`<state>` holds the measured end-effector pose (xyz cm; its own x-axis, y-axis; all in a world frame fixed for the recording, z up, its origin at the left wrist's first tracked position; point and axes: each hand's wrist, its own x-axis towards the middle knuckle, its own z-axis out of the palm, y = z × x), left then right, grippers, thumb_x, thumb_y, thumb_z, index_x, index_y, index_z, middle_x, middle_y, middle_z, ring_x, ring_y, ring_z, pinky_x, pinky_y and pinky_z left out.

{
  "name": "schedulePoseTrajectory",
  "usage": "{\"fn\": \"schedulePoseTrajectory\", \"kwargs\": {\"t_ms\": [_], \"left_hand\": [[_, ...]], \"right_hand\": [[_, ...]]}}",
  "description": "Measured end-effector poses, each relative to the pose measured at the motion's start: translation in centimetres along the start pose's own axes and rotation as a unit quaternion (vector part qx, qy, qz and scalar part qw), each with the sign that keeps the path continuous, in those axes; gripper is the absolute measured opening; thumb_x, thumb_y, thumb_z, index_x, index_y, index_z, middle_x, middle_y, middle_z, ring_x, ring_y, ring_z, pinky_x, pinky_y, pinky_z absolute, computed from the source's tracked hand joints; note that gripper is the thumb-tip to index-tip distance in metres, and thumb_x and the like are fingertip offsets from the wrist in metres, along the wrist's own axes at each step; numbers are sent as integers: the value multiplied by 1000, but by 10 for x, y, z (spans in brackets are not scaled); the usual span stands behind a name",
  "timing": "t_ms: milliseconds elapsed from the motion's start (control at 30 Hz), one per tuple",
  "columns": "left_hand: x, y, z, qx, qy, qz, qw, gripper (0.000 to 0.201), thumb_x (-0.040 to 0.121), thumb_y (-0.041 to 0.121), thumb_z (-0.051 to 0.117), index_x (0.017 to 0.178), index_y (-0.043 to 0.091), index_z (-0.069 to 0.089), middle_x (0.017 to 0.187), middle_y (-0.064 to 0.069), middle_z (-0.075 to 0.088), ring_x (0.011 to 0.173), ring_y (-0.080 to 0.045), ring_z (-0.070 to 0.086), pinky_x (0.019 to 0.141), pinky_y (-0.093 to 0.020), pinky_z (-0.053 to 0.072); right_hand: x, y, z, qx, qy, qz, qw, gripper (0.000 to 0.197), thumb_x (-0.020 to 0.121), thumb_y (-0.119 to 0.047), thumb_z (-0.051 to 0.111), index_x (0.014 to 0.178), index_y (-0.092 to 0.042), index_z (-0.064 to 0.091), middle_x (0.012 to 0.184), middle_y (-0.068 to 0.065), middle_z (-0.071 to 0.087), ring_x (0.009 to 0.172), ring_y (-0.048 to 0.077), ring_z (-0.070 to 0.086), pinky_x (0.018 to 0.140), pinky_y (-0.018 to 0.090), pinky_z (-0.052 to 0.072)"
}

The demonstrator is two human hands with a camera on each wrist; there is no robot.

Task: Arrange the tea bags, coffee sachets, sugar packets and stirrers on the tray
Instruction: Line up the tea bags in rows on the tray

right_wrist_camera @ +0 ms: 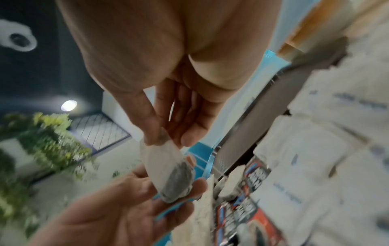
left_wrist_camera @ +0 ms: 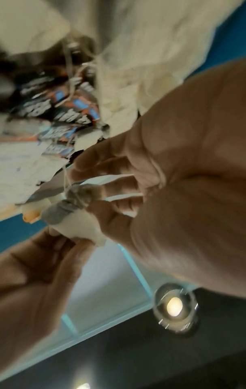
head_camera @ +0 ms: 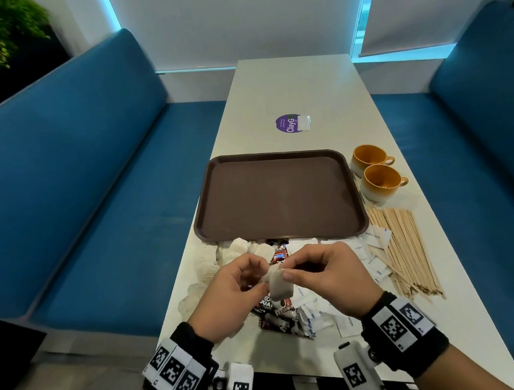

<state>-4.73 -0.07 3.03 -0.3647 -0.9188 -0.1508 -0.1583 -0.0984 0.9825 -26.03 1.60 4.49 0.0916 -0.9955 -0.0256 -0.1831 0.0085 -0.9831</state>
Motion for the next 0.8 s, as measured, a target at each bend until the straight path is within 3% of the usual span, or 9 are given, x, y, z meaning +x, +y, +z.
{"fn": "schedulePoseTrajectory", "kwargs": {"t_ms": [67,133,200,367,500,567,633,733,800], "left_hand": [[-1,5,-1,44,1,10,999,28,83,8,64,102,28,71,104,1,74,95,-24,69,88,-46,57],[-2,10,-3,74,21,27,997,24,85,14,67,103,28,73,105,6,74,98,-19,69,90,-41,58],[-3,14,-1,101,31,63,992,16,88,16,74,98,28,76,99,7,75,95,-12,68,88,-34,56],[-2,14,7,139,51,100,984,17,88,10,75,88,27,77,82,6,75,77,-14,69,75,-34,58],[1,10,7,115,108,79,984,18,88,12,76,85,29,76,78,5,75,74,-18,70,73,-36,59],[3,6,5,102,129,65,984,18,89,13,76,84,30,76,77,4,75,73,-18,71,74,-39,60],[4,5,3,94,133,48,985,18,89,13,76,83,30,76,76,2,75,73,-20,71,75,-41,61],[0,8,4,58,106,29,992,18,89,9,75,83,26,77,78,-2,77,76,-23,73,74,-36,60],[0,8,5,39,84,25,995,16,90,7,74,86,23,78,82,-4,78,80,-23,74,76,-36,60]], "right_hand": [[0,0,-2,-57,-5,-26,998,12,79,-5,85,86,-15,83,85,-1,79,81,15,75,80,27,59],[-1,-1,-4,-104,-18,-46,993,13,79,-7,86,85,-18,83,83,-5,78,77,10,73,76,22,58],[0,-3,-6,-130,-26,-57,990,13,79,-9,86,86,-20,84,83,-6,78,77,10,72,75,22,57],[-2,-6,-5,-130,-40,-75,988,11,77,-16,87,84,-24,83,85,-7,77,76,13,72,74,29,59],[2,5,-6,-227,35,-57,972,11,76,-22,87,78,-32,80,95,-19,69,85,7,64,71,15,46],[4,6,-9,-226,28,-42,973,10,76,-31,89,76,-33,79,98,-19,68,89,6,63,72,11,43],[3,3,-8,-193,-7,-39,980,8,76,-35,88,76,-33,80,102,-18,69,93,4,64,70,15,46],[4,0,-2,-156,-30,-42,986,9,79,-26,88,79,-34,82,106,-18,71,97,6,67,73,30,55],[4,1,3,-140,-22,-48,989,10,81,-22,86,84,-31,83,103,-16,74,95,8,69,72,32,56]]}}
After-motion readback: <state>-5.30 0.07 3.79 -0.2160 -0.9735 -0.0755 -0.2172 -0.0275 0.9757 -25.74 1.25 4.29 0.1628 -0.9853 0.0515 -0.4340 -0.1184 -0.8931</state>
